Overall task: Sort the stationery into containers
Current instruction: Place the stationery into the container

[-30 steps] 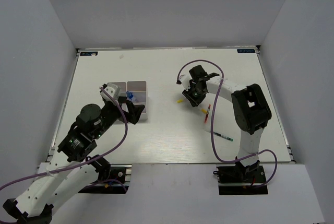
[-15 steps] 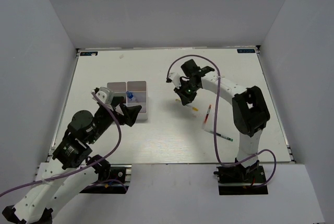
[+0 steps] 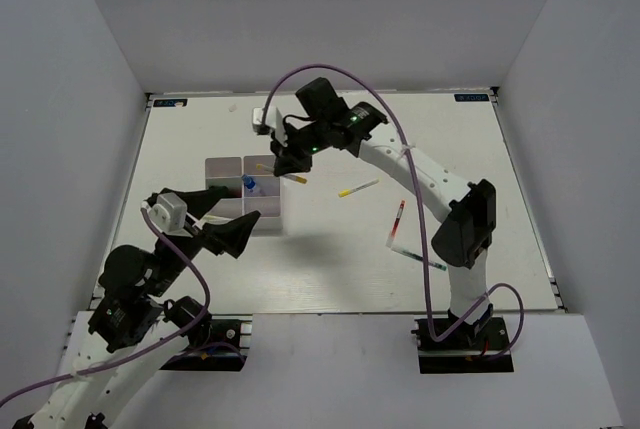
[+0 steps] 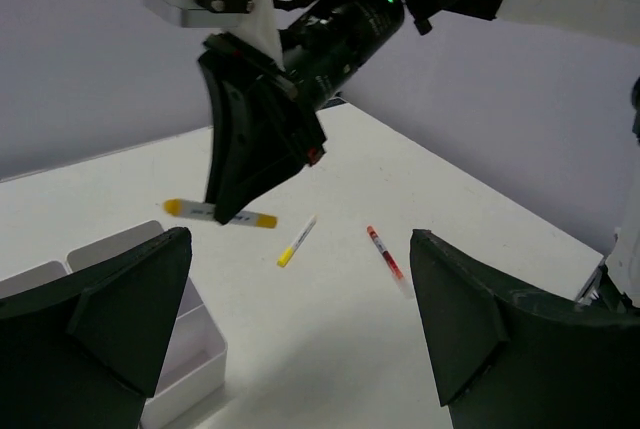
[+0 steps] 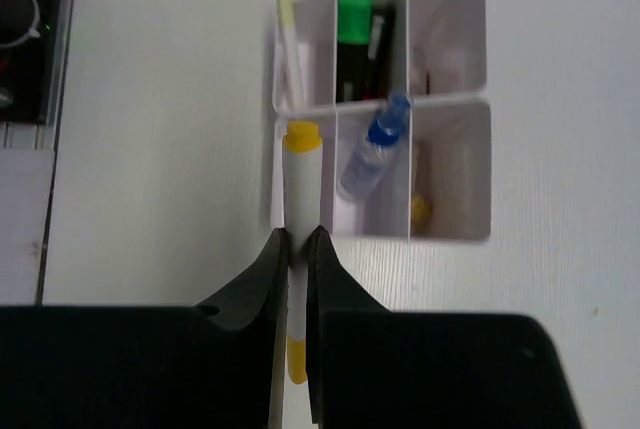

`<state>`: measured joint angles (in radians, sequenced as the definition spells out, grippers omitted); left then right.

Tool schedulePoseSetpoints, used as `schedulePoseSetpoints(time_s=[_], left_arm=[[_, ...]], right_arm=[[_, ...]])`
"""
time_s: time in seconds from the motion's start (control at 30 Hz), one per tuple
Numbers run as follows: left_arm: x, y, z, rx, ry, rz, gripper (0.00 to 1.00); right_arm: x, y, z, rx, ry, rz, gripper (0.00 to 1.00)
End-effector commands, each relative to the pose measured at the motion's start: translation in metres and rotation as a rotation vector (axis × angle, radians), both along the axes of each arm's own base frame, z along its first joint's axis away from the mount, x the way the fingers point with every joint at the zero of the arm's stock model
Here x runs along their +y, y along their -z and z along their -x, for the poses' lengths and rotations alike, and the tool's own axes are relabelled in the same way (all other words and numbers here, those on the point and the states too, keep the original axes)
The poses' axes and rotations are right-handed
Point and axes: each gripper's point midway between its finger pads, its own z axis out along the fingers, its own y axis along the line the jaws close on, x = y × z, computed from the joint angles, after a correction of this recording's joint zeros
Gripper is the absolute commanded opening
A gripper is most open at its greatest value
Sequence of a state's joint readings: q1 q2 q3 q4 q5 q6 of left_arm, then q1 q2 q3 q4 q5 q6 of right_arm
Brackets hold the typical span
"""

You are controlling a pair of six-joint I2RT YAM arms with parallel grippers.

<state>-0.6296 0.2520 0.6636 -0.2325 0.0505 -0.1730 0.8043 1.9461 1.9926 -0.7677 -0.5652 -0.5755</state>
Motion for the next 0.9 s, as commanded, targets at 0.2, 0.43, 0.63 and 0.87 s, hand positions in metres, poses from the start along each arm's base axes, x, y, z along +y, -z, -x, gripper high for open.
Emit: schedulePoseSetpoints(time_s=[0.2, 0.43, 0.63, 0.87], left_arm=[[-0.006, -0.013, 0.022, -0.126, 0.101, 0.007, 1.00], [-0.008, -0.018, 0.033, -0.192, 0.144, 0.002, 1.00], [-0.015, -0.017, 0.039, -0.208, 0.196, -0.016, 1.00], [-0.012, -0.019, 0.040, -0.217, 0.185, -0.012, 1.00]], right_arm=[[0.090, -0.019, 0.043, -0.069, -0.221, -0.146, 0.00], [0.133, -0.014, 0.054, -0.129, -0.306, -0.237, 0.00], [0.167, -0.010, 0.061, -0.136, -0.396, -0.340, 0.00], [0.189, 0.011, 0.058, -0.109, -0.459, -0.400, 0.00]])
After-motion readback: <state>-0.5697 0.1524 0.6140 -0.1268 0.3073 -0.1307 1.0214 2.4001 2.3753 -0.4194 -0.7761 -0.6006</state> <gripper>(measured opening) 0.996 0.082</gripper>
